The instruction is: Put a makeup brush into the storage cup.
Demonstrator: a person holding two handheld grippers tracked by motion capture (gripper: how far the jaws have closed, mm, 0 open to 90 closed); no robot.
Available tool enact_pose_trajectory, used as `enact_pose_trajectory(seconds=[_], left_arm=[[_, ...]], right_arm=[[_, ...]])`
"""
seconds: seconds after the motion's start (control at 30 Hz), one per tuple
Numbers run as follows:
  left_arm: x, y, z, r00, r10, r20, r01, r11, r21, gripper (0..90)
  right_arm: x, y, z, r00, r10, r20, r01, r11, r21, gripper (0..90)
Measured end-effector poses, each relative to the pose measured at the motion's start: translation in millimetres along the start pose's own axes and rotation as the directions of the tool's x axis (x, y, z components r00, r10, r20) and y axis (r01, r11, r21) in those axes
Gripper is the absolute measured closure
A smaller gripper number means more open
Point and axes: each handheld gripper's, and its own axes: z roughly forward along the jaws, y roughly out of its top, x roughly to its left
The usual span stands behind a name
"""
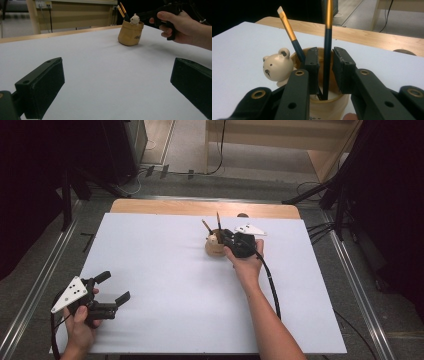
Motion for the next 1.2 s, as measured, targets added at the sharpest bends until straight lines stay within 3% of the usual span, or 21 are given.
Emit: enact_pose_trajectory(seconds=[0.37, 0.63, 0.77, 0.87, 1.2], left_arm=[[-1.0, -0.2, 1.0, 1.0, 0.0, 0.001, 0.0, 1.0, 0.0, 0.0], [-2.4, 0.2, 1.8, 1.0, 0.005, 0.004, -0.005, 1.0, 0.0, 0.0], [-2.7, -0.1, 2.4, 1.0, 0.006, 0.007, -0.006, 1.0, 0.002, 0.0], [-2.9, -0.2, 3.1, 0.9999, 0.006, 0.008, -0.006, 1.0, 0.003, 0.0], [-3.8, 0.1, 3.9, 0.9999, 0.009, 0.009, -0.009, 1.0, 0.002, 0.0]], right_arm=[[-2.4, -0.5, -15.1, 1.0, 0.003, 0.002, -0.002, 1.0, -0.03, 64.7], [-9.6, -8.9, -33.2, 1.0, 0.008, 0.006, -0.007, 0.999, -0.049, 38.3], [-11.5, -13.2, -44.2, 0.9999, 0.001, 0.011, 0.0, 0.998, -0.061, 10.9], [-13.9, -17.6, -51.3, 0.9999, -0.017, 0.002, 0.017, 0.999, -0.049, 0.0], [-24.6, -38.3, -77.3, 0.9999, -0.016, -0.007, 0.015, 0.998, -0.068, 0.0]])
